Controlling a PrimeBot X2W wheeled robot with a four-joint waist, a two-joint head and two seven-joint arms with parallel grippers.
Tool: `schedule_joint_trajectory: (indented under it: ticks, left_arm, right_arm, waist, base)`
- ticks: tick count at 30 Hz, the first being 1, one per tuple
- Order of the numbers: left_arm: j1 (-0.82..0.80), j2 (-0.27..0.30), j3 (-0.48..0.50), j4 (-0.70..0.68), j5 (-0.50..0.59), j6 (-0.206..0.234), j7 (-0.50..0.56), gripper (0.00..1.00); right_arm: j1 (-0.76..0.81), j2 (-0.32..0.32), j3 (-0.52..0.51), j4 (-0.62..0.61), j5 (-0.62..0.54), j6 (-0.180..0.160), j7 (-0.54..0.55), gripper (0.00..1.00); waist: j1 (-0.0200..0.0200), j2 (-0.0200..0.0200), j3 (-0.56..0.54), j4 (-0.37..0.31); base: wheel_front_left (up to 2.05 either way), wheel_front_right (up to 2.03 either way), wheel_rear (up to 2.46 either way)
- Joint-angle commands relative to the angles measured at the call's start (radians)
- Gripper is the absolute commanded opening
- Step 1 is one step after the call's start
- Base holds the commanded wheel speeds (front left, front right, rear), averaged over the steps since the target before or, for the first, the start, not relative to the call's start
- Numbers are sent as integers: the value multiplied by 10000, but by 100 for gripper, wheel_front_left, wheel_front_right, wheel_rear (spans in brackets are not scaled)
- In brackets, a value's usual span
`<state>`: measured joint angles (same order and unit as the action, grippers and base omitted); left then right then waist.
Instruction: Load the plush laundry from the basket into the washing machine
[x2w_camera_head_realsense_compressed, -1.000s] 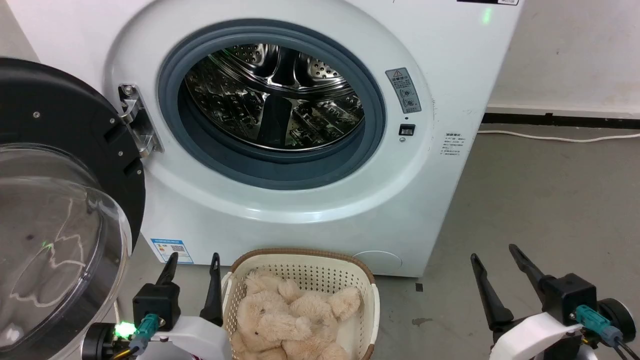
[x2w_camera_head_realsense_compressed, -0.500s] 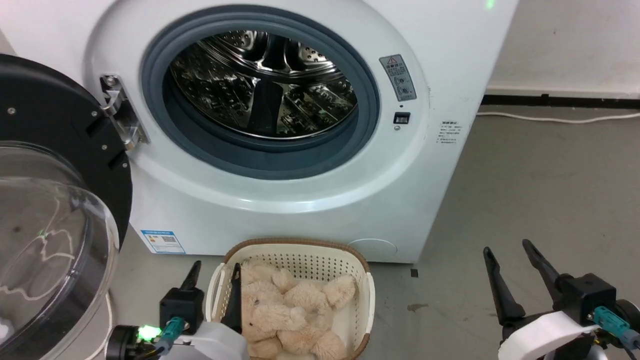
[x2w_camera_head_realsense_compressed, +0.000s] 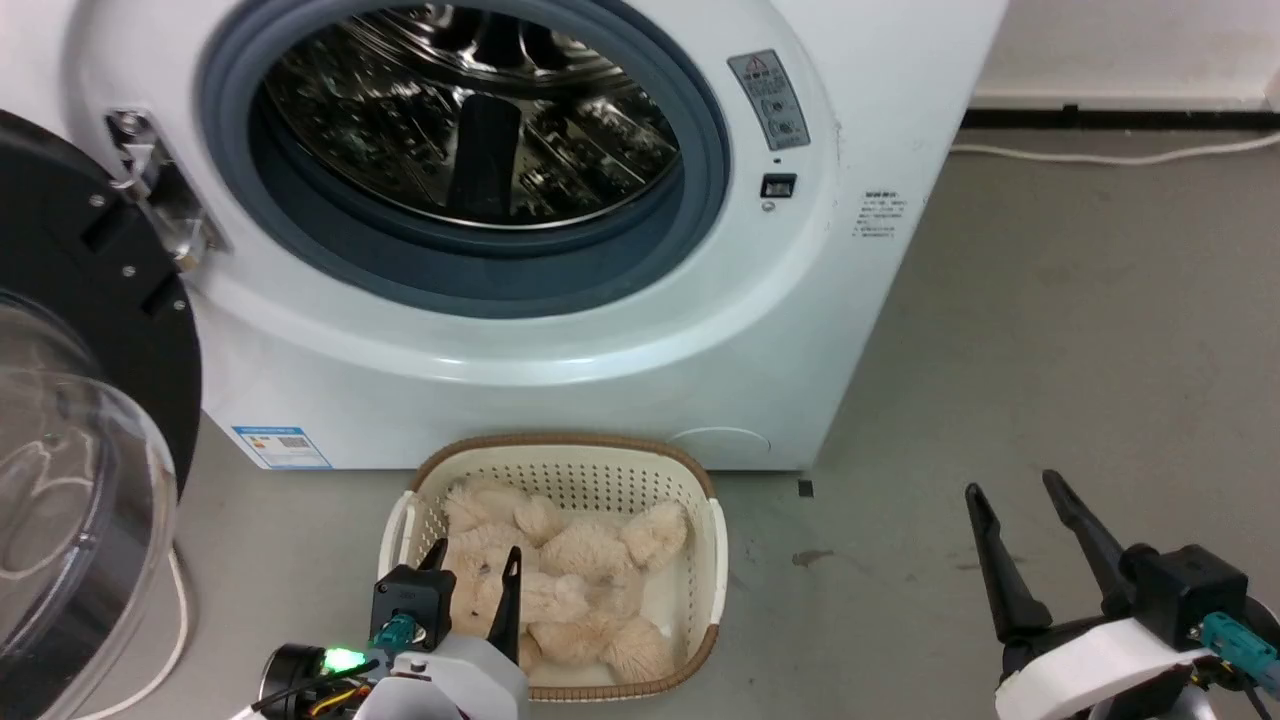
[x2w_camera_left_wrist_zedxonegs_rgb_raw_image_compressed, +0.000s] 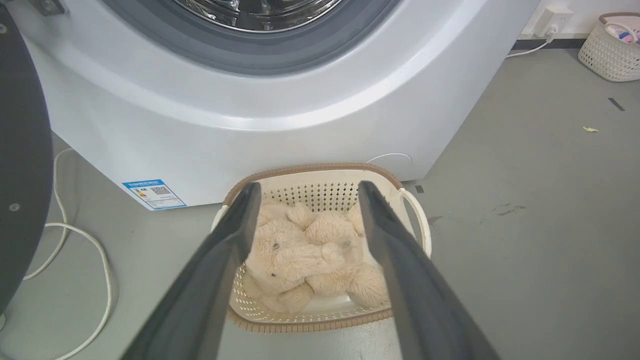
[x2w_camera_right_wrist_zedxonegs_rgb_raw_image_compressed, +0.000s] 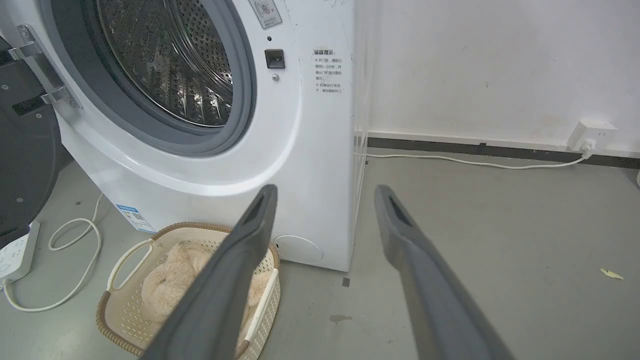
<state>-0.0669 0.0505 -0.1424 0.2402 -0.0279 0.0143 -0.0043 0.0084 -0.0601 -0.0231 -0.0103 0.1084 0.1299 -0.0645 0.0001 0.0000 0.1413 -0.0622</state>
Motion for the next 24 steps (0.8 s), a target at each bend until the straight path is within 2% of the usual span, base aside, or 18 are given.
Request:
schedule_joint_trajectory:
  ticks: [1,20,24]
  left_arm:
    - [-246,47,-67,259,-94,-12,4,100]
    - [-1339,689,-694,2348,-413,31,142,100]
    - [-1638,854,-867,2724,-391,245,170,100]
  right_arm:
    - [-271,-58,8,10,154,4,-117,100]
    - [-755,-129,53,108,965,5,-514,100]
    - [-835,-127,37,112,1115,5,-597,100]
  waist:
    - [-1,0,188,-122]
    - [-1,0,1454,-708]
    - [-1,0,1717,-830]
  base:
    - [0,0,0]
    - [0,0,0]
    - [0,0,0]
